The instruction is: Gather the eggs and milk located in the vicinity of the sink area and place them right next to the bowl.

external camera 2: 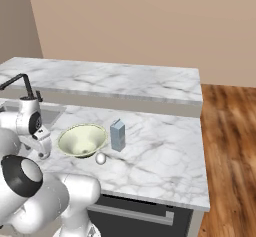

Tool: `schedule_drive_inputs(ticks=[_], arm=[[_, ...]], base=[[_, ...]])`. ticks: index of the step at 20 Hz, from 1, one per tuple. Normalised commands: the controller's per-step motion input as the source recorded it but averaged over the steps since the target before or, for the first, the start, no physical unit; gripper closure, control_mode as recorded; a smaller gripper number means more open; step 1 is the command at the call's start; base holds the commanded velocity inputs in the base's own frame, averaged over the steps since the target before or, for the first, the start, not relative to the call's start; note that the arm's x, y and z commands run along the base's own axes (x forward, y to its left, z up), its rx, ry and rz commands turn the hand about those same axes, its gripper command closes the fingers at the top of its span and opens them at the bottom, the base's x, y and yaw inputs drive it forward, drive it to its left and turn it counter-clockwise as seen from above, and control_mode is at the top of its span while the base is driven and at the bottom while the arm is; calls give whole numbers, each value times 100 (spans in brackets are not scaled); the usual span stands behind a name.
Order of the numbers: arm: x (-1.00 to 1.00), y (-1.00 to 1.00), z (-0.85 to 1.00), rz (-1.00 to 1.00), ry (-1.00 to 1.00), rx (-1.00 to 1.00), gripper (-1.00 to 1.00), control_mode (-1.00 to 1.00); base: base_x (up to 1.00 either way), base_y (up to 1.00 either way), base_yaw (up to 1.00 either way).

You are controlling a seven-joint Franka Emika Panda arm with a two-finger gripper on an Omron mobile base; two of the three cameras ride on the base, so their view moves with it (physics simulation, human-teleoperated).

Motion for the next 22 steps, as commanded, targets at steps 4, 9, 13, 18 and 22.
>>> schedule_drive_inputs(ticks=[4, 9, 13, 18, 22], arm=[[-16, -3, 0, 0, 0, -3, -100, -100], [27, -5, 3, -3, 0, -4, -100, -100], [35, 0, 0, -3, 1, -2, -100, -100], [36, 0, 0, -1, 2, -1, -100, -100], [10, 0, 0, -1, 0, 0, -100, -100]], base=[[0, 0, 0], [0, 0, 0], [0, 0, 0], [0, 0, 0], [0, 0, 0]])
